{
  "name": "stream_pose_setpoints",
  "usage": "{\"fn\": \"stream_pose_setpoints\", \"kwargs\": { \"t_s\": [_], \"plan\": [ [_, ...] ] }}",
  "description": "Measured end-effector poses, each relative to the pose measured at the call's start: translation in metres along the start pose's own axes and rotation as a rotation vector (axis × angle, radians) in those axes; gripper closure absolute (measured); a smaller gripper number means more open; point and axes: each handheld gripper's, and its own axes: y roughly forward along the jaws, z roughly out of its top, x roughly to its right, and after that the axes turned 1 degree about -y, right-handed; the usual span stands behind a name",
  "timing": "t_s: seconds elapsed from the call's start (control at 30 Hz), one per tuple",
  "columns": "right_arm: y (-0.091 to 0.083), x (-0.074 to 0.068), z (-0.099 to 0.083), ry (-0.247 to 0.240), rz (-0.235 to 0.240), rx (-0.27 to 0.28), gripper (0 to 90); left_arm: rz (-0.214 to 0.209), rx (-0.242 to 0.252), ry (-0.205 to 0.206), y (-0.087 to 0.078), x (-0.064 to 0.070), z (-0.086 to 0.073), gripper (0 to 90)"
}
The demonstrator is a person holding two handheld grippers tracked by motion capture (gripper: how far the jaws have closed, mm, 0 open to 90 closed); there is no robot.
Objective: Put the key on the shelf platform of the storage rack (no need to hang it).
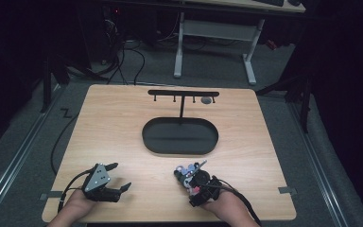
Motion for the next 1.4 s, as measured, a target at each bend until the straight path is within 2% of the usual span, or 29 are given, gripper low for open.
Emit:
{"fn": "stream_pose_setpoints", "kwargs": {
  "t_s": [0.07,0.1,0.2,0.3,0.47,0.83,1.07,1.27,1.33,1.4],
  "plan": [
    [0.002,0.002,-0.002,0.029,0.009,0.004,36.0,0.002,0.002,0.002,0.000,0.000,0.000,15.5],
    [0.002,0.002,-0.002,0.029,0.009,0.004,36.0,0.002,0.003,0.002,-0.001,0.000,0.000,15.5],
    [0.001,0.001,-0.002,0.018,-0.007,0.015,45.9,0.004,0.005,-0.001,-0.001,0.000,0.000,15.5],
    [-0.001,0.001,0.000,0.021,-0.011,0.017,48.1,0.004,0.012,-0.004,-0.001,0.000,-0.001,15.5],
    [-0.003,0.000,0.000,0.003,-0.013,0.015,48.9,0.000,0.011,-0.009,-0.001,0.000,-0.001,15.5],
    [-0.019,0.008,0.003,0.033,-0.017,0.025,48.8,-0.002,0.013,-0.008,-0.002,0.000,-0.001,15.5],
    [-0.020,0.015,0.005,0.044,-0.009,0.024,48.9,0.003,0.019,-0.016,-0.002,-0.001,-0.001,15.5],
    [-0.022,0.023,0.007,0.028,-0.017,0.025,48.9,0.010,0.038,-0.024,-0.004,-0.001,-0.002,15.5],
    [-0.024,0.026,0.007,0.040,-0.016,0.030,48.9,0.012,0.043,-0.026,-0.005,-0.001,-0.003,15.5],
    [-0.026,0.030,0.007,0.024,-0.014,0.029,48.8,0.018,0.051,-0.030,-0.006,-0.002,-0.003,15.5]
  ]
}}
